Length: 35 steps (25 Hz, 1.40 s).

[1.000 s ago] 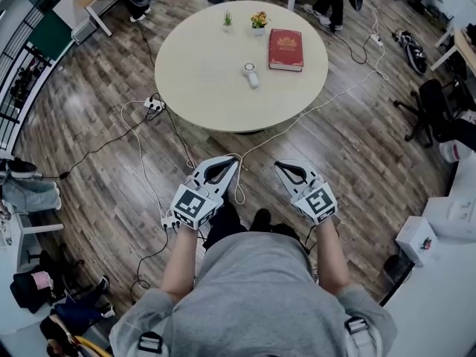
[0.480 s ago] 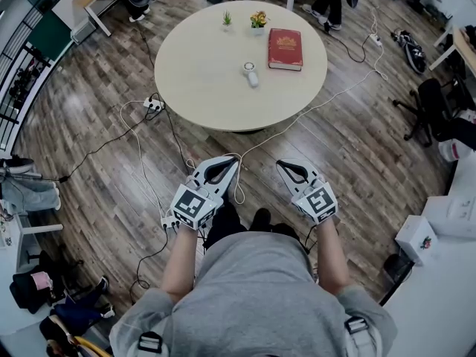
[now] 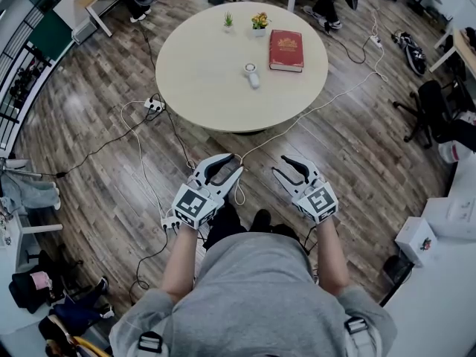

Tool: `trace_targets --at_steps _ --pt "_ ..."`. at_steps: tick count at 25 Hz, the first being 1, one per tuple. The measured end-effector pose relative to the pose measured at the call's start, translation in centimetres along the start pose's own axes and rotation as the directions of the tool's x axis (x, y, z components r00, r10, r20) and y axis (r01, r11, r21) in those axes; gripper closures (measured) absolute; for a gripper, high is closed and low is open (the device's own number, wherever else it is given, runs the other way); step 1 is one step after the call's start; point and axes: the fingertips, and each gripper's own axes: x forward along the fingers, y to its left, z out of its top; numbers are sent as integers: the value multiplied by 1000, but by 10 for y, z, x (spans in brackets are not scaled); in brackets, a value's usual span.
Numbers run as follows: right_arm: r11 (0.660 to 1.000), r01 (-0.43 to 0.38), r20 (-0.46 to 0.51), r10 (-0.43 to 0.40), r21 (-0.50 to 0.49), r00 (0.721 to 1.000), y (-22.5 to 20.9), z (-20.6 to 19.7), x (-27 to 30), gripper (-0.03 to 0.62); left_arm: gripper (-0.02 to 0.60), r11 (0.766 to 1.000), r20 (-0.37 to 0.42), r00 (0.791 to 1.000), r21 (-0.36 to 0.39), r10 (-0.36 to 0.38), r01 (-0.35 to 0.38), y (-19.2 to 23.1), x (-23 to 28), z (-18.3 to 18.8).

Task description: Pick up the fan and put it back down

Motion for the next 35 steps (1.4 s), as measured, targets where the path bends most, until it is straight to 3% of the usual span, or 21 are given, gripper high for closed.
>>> trace_targets --at_steps 3,6,21,35 --pt "1000 2 -16 -2 8 1000 -2 -5 5 340 395 1000 -7 1000 9 2 -2 2 2 -1" --pt "1000 10 -17 -10 14 1000 -3 -6 7 309 360 1000 -10 1000 11 0 0 4 2 -2" --pt "999 39 8 -39 4 999 -21 -2 -1 307 356 999 -11 1000 32 1 -1 -1 12 3" --pt "999 36 3 -36 7 999 -31 -13 -17 315 356 998 -11 998 21 64 -64 -1 10 -5"
